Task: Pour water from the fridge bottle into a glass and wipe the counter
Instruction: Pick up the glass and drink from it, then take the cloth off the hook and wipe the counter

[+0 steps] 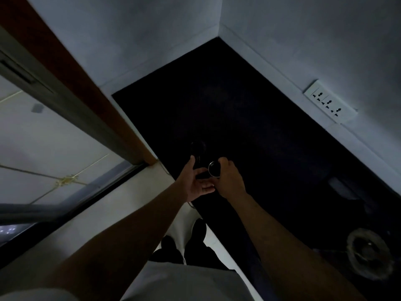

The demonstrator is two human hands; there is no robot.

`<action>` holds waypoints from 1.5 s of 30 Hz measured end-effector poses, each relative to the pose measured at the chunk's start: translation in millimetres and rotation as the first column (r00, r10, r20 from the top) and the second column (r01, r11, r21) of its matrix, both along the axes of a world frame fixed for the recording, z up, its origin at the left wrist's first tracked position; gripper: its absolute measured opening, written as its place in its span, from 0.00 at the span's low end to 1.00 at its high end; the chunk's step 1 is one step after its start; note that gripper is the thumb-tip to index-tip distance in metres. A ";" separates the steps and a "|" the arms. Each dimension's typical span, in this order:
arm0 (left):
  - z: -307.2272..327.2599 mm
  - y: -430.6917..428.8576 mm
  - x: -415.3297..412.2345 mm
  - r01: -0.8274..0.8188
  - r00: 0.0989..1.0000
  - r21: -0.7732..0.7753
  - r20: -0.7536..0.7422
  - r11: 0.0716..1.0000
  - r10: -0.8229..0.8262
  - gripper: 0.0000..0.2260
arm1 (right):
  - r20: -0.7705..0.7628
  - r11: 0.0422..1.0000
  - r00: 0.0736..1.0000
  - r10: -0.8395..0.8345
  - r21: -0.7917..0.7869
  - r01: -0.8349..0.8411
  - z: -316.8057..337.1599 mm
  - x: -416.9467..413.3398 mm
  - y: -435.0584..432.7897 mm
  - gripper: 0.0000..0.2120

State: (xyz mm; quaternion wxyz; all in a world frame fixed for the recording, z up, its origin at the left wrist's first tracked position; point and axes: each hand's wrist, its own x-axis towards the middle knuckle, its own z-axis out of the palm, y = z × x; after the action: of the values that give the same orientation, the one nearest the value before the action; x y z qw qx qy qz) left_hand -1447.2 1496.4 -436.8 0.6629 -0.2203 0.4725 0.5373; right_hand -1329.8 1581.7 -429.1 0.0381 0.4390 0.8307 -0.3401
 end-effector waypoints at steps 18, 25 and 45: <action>51.7 -43.2 -0.4 0.556 -0.306 -0.655 -0.734 0.511 -0.607 0.15 | 0.302 0.986 0.953 -0.029 0.163 -0.022 48.5 26.6 -52.5 0.27; 106.2 -85.7 10.8 0.395 -0.816 -0.882 -0.465 0.258 -0.342 0.23 | 0.446 0.988 0.885 -0.131 0.132 0.079 106.4 52.4 -121.7 0.28; 196.6 -161.0 285.6 0.482 -0.858 -0.876 -0.465 0.029 0.216 0.25 | 0.271 0.602 0.541 -0.796 0.256 0.756 189.4 330.0 -335.6 0.25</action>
State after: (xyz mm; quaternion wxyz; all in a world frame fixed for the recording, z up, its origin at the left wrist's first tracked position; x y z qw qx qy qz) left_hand -1161.5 1335.4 -240.2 0.1365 0.8302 0.5302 -0.1050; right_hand -999.8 1246.2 -239.8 0.0102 0.8166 0.5450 -0.1900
